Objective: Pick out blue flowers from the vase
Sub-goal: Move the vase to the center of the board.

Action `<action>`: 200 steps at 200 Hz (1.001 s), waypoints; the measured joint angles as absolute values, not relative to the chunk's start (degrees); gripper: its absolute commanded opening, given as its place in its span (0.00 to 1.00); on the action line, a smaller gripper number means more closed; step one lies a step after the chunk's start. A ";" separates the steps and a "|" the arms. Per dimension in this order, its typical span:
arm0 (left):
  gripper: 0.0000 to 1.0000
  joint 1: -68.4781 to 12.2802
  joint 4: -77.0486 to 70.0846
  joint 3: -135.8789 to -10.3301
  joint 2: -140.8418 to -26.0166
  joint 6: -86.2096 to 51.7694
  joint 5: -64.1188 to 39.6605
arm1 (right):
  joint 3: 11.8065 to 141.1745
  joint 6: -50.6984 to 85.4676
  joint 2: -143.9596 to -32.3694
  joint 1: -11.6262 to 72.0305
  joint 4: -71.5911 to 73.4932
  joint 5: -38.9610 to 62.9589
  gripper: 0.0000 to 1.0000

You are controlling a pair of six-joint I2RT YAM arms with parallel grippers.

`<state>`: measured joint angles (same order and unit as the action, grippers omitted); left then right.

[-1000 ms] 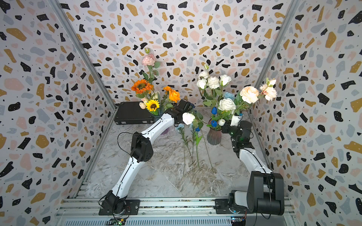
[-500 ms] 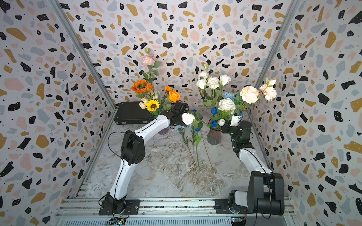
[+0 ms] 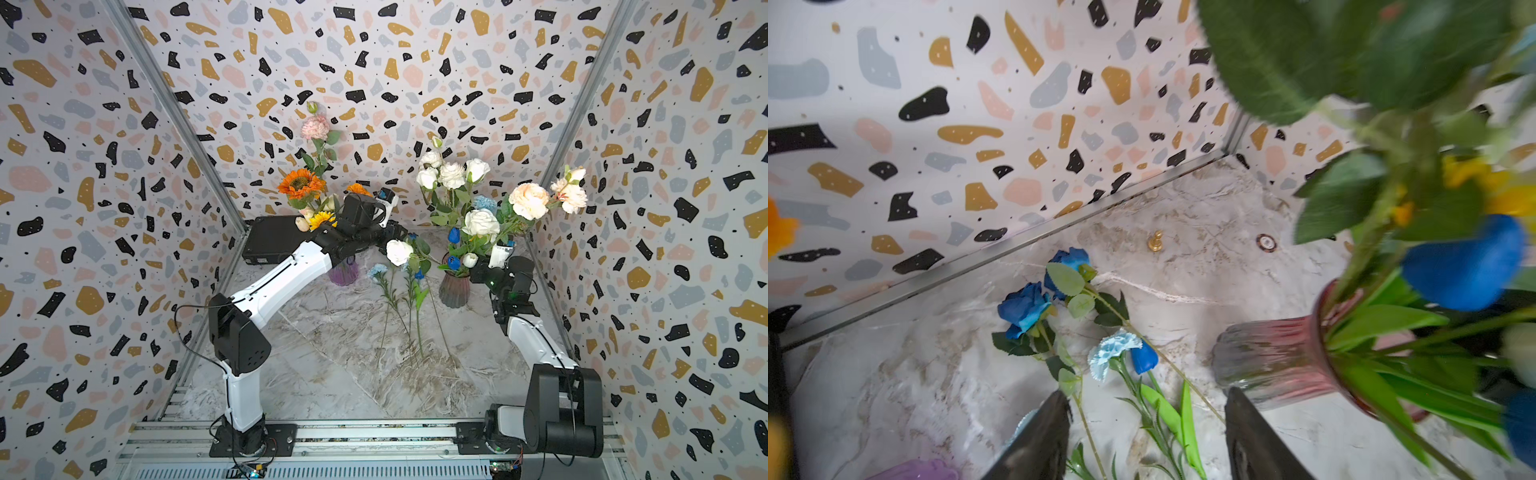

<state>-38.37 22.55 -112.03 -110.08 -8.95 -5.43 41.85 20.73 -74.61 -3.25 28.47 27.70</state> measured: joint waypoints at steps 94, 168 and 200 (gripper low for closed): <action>0.64 -43.11 17.04 -110.26 -96.01 -1.83 -7.07 | 41.30 21.65 -74.46 -3.25 29.26 27.88 0.25; 0.65 -51.64 22.96 -119.57 -100.64 3.88 -7.90 | 39.77 23.16 -73.43 -3.25 30.74 27.81 0.25; 0.65 -55.66 21.63 -115.77 -99.35 3.33 -10.55 | 39.38 24.62 -73.43 -3.25 31.57 27.38 0.25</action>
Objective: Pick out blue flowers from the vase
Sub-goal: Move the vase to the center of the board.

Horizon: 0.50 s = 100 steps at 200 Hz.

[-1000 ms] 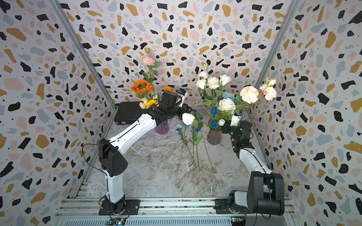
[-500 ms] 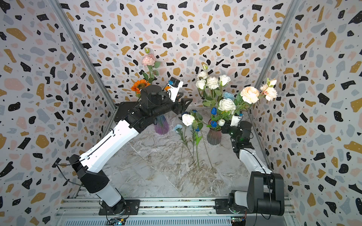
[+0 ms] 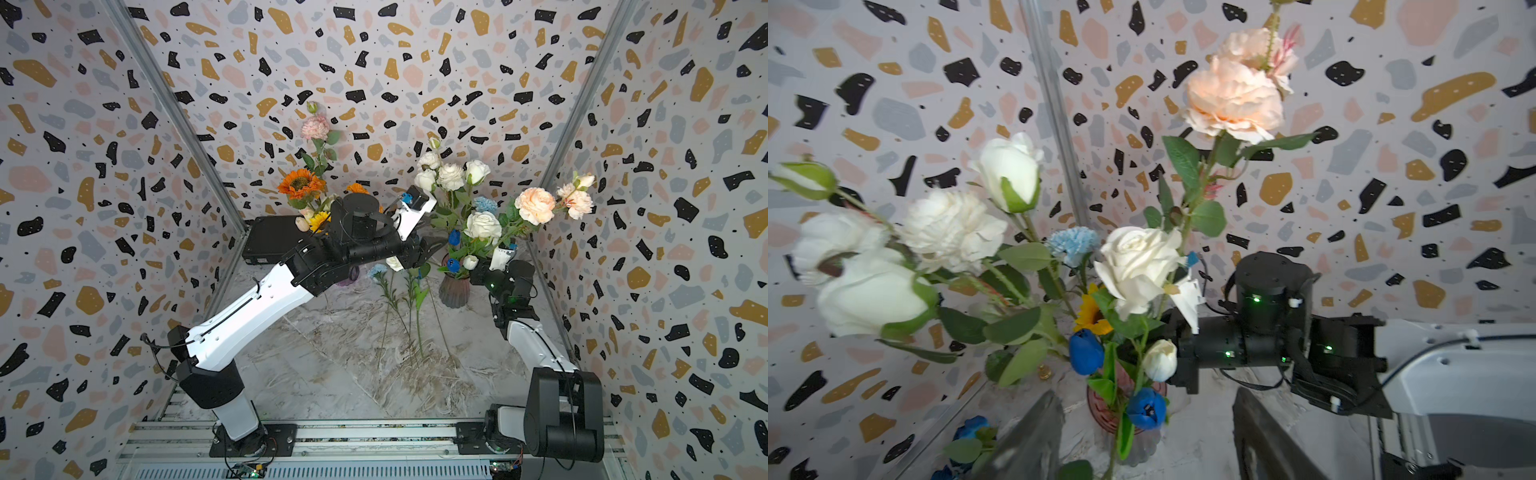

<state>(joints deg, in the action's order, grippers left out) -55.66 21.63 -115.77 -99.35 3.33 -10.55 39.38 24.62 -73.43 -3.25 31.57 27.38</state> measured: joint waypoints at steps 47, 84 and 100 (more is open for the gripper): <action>0.64 -59.18 17.45 -103.79 -96.09 0.78 -11.27 | 38.98 27.62 -73.41 -3.25 32.16 25.65 0.25; 0.65 -59.11 13.80 -97.19 -96.47 -1.34 -7.68 | 37.12 30.48 -71.26 -3.25 32.25 23.03 0.24; 0.66 -59.09 12.73 -96.33 -97.47 -1.85 -5.39 | 36.51 31.14 -69.93 -3.25 31.18 21.69 0.23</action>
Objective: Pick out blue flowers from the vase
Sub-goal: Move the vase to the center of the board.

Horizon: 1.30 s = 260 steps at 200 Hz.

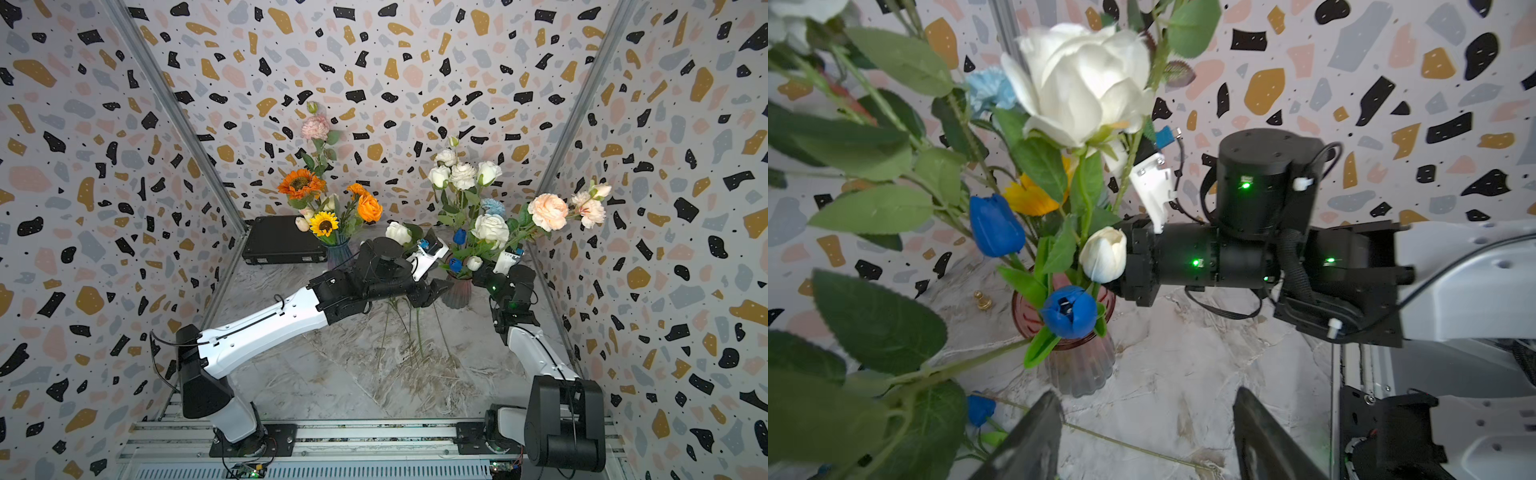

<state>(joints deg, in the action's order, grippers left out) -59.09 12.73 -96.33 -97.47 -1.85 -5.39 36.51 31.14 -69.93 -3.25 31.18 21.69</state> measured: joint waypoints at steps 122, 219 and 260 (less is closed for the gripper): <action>0.69 -59.05 3.51 -92.40 -104.07 -2.13 2.57 | 35.35 33.47 -64.25 0.47 23.99 12.21 0.22; 0.65 -58.85 -5.19 -91.24 -111.15 -0.60 4.69 | 33.56 33.65 -61.78 0.99 24.01 10.85 0.22; 0.65 -58.50 -9.02 -91.22 -113.34 -0.60 5.32 | 33.01 33.67 -61.14 1.04 24.08 10.87 0.22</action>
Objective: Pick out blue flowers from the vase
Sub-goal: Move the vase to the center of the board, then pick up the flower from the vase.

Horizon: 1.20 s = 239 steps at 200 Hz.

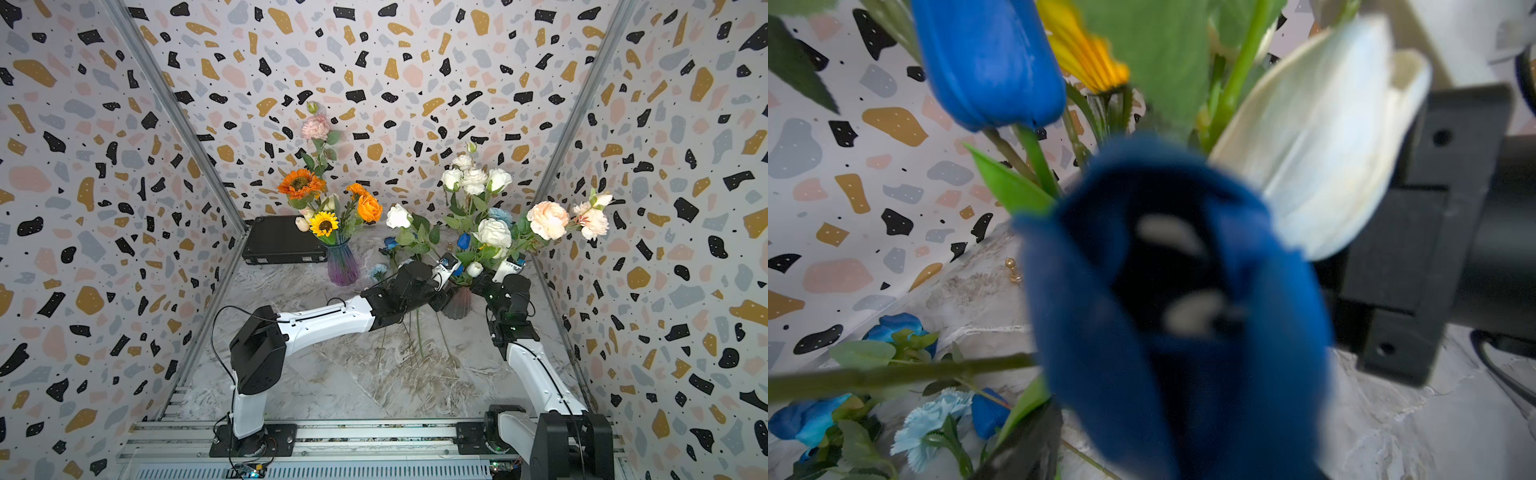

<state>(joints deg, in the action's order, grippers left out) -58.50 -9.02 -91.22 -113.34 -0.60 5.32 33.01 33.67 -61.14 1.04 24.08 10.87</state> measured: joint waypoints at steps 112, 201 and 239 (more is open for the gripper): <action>0.49 -58.24 -18.68 -89.71 -113.08 -0.69 5.50 | 31.64 34.33 -60.99 1.04 26.65 11.33 0.22; 0.27 -58.24 -21.04 -89.71 -112.92 -0.03 5.48 | 31.48 34.33 -60.99 1.04 27.05 11.79 0.22; 0.27 -58.24 -20.67 -89.71 -109.84 1.78 5.41 | 31.46 34.33 -60.99 1.04 27.11 12.08 0.22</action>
<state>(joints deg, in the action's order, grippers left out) -58.24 -20.67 -89.71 -109.84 1.78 5.41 31.46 34.33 -60.99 1.04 27.11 12.08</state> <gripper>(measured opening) 0.273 0.221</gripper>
